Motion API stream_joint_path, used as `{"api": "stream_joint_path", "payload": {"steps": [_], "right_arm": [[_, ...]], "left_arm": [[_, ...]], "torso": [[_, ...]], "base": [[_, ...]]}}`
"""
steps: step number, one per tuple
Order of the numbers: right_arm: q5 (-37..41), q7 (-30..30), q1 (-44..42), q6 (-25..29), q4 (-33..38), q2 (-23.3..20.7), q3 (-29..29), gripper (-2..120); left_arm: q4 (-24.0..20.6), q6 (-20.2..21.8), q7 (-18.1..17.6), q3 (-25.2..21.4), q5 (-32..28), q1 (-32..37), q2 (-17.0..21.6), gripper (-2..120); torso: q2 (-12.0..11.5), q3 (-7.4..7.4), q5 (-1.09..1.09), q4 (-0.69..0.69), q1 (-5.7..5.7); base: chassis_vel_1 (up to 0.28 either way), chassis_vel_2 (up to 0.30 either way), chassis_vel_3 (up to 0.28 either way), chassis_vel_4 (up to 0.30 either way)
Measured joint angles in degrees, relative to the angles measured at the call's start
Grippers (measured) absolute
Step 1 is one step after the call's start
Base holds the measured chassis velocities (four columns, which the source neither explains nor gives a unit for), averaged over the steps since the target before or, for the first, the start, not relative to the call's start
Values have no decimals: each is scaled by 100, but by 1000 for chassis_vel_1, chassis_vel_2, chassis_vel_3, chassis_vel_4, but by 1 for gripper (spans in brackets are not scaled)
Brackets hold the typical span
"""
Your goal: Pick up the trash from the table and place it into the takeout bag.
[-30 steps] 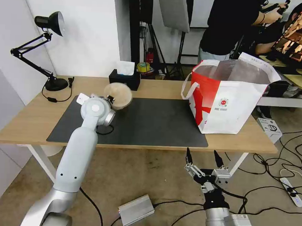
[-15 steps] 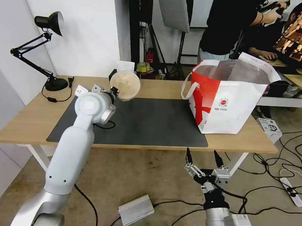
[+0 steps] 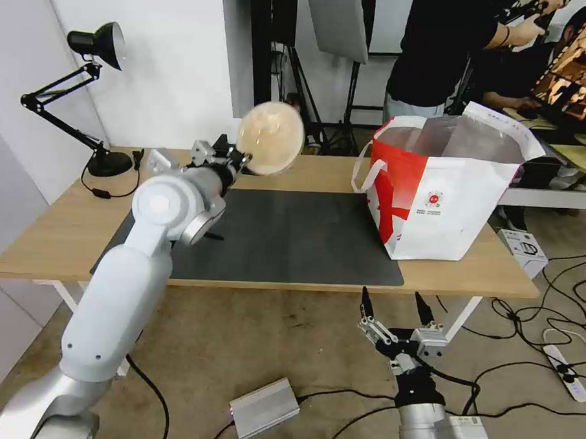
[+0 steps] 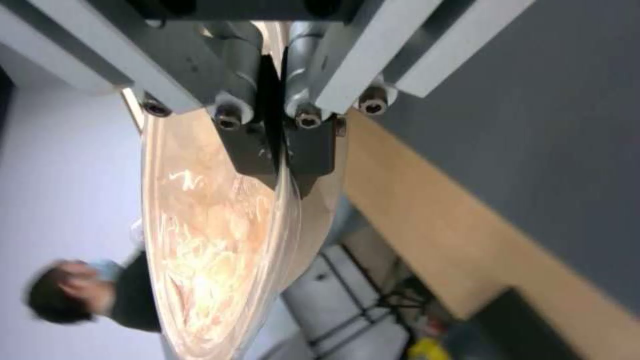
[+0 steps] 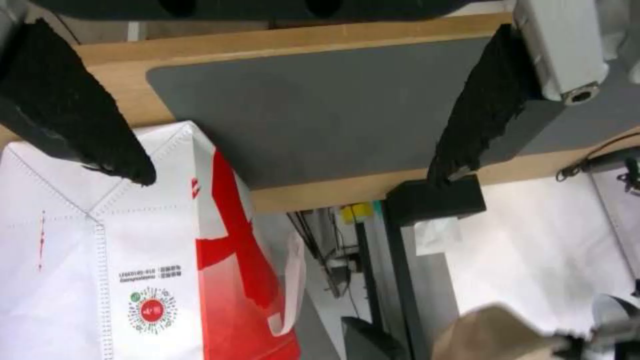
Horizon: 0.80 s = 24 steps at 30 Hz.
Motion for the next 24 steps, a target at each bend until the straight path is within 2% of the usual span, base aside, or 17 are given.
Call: {"api": "stream_joint_path", "payload": {"steps": [3, 6, 8, 18, 24], "right_arm": [[0, 0, 0, 0, 0, 0, 0, 100], [0, 0, 0, 0, 0, 0, 0, 100], [0, 0, 0, 0, 0, 0, 0, 100], [0, 0, 0, 0, 0, 0, 0, 100], [0, 0, 0, 0, 0, 0, 0, 100]], "left_arm": [[82, -64, 263, 258, -5, -273, -67, 0], [161, -93, 359, 361, 8, -391, -107, 0], [439, -156, 471, 566, 34, -741, -289, 0], [1219, -199, 640, 1112, 189, -1376, -708, 0], [1488, -200, 692, 1356, 218, -1630, -859, 0]], "torso": [[0, 0, 0, 0, 0], [0, 0, 0, 0, 0], [0, 0, 1, 0, 0], [-1, 1, 0, 0, 0], [-1, 1, 1, 0, 0]], "base": [[0, 0, 0, 0], [0, 0, 0, 0], [0, 0, 0, 0], [0, 0, 0, 0], [0, 0, 0, 0]]}}
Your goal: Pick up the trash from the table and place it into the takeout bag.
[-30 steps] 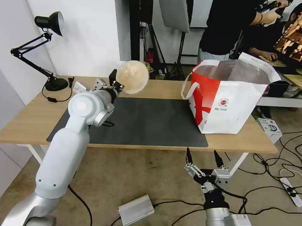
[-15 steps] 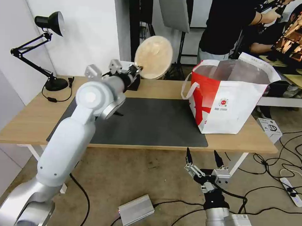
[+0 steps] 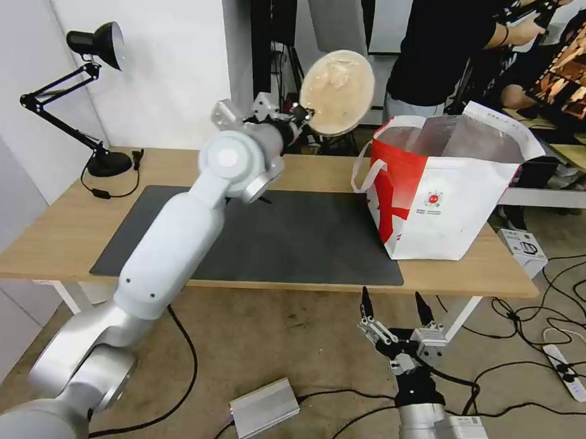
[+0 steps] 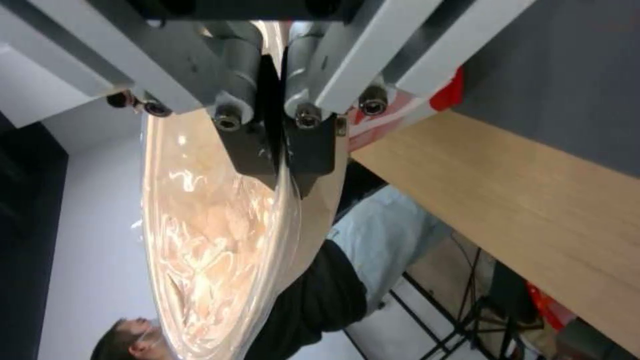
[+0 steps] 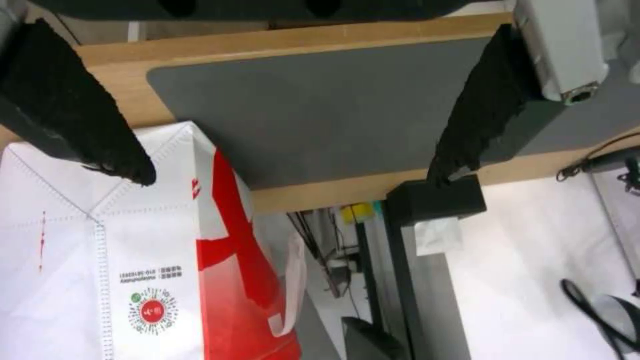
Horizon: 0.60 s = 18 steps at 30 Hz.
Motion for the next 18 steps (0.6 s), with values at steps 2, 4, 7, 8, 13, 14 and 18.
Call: {"api": "stream_joint_path", "payload": {"steps": [2, 4, 7, 8, 13, 14, 18], "right_arm": [[0, 0, 0, 0, 0, 0, 0, 100], [0, 0, 0, 0, 0, 0, 0, 100], [0, 0, 0, 0, 0, 0, 0, 100], [0, 0, 0, 0, 0, 0, 0, 100], [0, 0, 0, 0, 0, 0, 0, 100], [0, 0, 0, 0, 0, 0, 0, 100], [0, 0, 0, 0, 0, 0, 0, 100]], "left_arm": [[111, 0, 23, 116, 3, -122, -78, 0], [174, -1, 32, 185, 6, -192, -121, 0], [329, -5, 34, 330, 52, -338, -285, 0], [376, -9, 30, 360, 73, -370, -334, 0], [672, -23, 60, 527, 195, -583, -672, 0], [672, -23, 60, 527, 195, -583, -672, 0], [1093, -27, 97, 644, 318, -795, -974, 0]], "torso": [[0, 0, 0, 0, 0], [0, 0, 0, 0, 0], [0, -1, 0, 0, 0], [0, -1, 0, 0, 0], [0, -1, 1, -1, 0], [0, -1, 1, -1, 0], [0, -1, 0, 0, 0]], "base": [[0, 0, 0, 0], [0, 0, 0, 0], [0, 0, 0, 0], [0, 0, 0, 0], [0, 0, 0, 0], [0, 0, 0, 0], [0, 0, 0, 0]]}}
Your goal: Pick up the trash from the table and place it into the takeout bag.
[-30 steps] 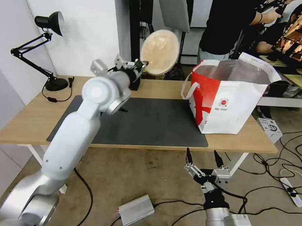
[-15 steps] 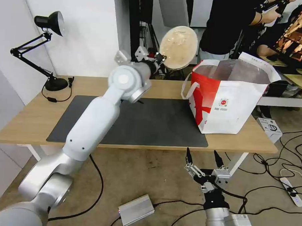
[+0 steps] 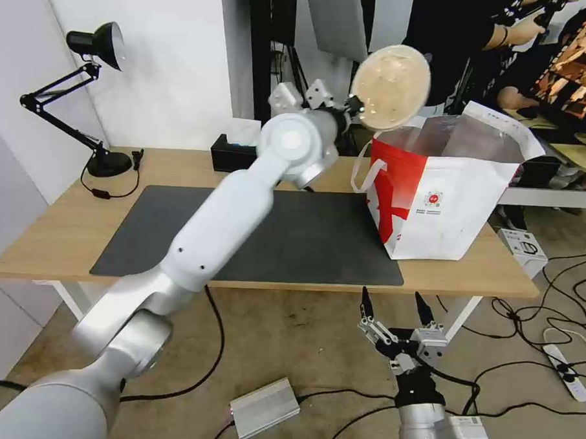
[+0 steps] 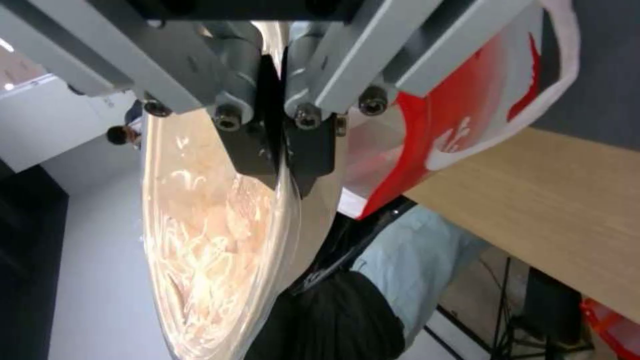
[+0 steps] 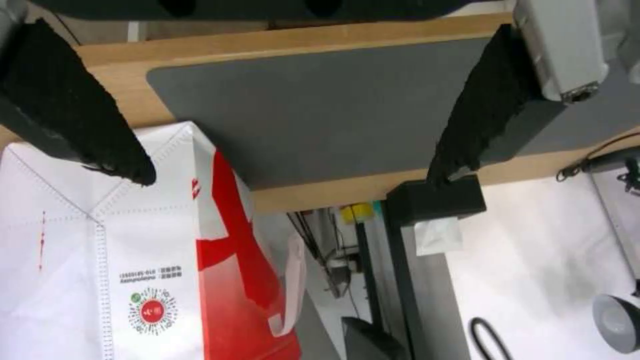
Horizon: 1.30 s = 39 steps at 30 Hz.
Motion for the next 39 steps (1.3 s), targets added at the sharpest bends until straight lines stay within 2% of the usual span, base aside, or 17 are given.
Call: {"api": "stream_joint_path", "payload": {"steps": [9, 20, 23, 29, 39], "right_arm": [[0, 0, 0, 0, 0, 0, 0, 100], [0, 0, 0, 0, 0, 0, 0, 100], [0, 0, 0, 0, 0, 0, 0, 100], [0, 0, 0, 0, 0, 0, 0, 100], [0, 0, 0, 0, 0, 0, 0, 100]], "left_arm": [[629, -3, 137, 209, 226, -265, -324, 0], [1177, -21, 217, 382, 513, -455, -371, 0], [1435, -42, 251, 412, 664, -566, -482, 0], [1599, -49, 289, 518, 836, -621, -521, 0], [1907, -66, 545, 864, 989, -728, -520, 0]], "torso": [[1, 0, 0, 0, 0], [1, 0, -1, 2, 0], [1, 0, 0, 0, 0], [1, 0, 0, 0, 0], [1, 0, 0, 1, 0]], "base": [[0, 0, 0, 0], [0, 0, 0, 0], [0, 0, 0, 0], [0, 0, 0, 0], [0, 0, 0, 0]]}}
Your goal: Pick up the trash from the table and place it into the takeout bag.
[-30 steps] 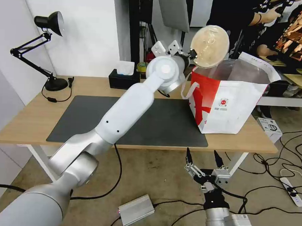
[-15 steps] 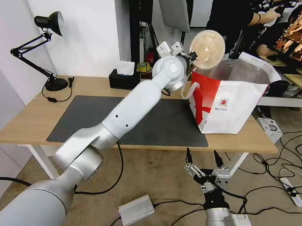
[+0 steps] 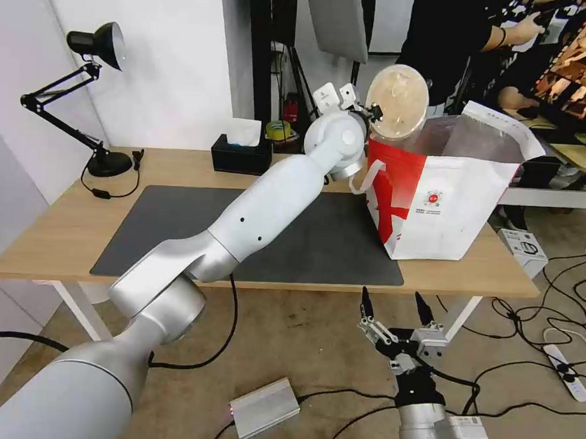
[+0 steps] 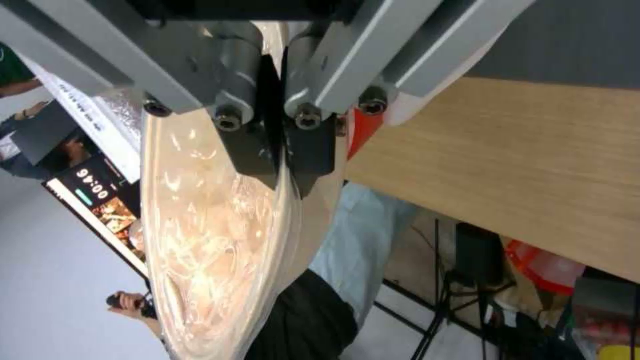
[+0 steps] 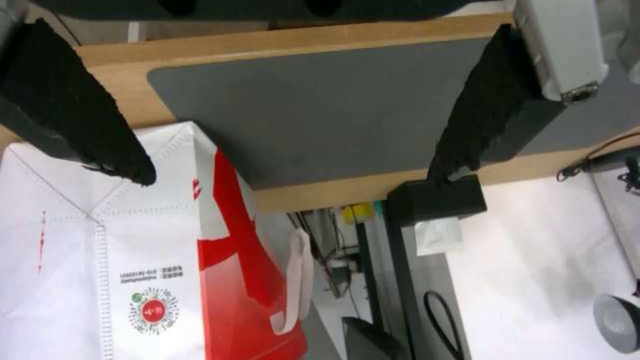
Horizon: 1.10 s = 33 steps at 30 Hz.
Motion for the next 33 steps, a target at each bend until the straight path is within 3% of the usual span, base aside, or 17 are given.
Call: {"api": "stream_joint_path", "payload": {"steps": [21, 33], "right_arm": [[0, 0, 0, 0, 0, 0, 0, 100], [0, 0, 0, 0, 0, 0, 0, 100]], "left_arm": [[-112, -83, 709, 509, 156, 55, 7, 0], [-130, -87, 931, 875, 456, 106, 11, 0]], "torso": [[0, 0, 0, -1, -1], [0, -1, 0, 0, -1]], "base": [[0, 0, 0, 0], [0, 0, 0, 0]]}}
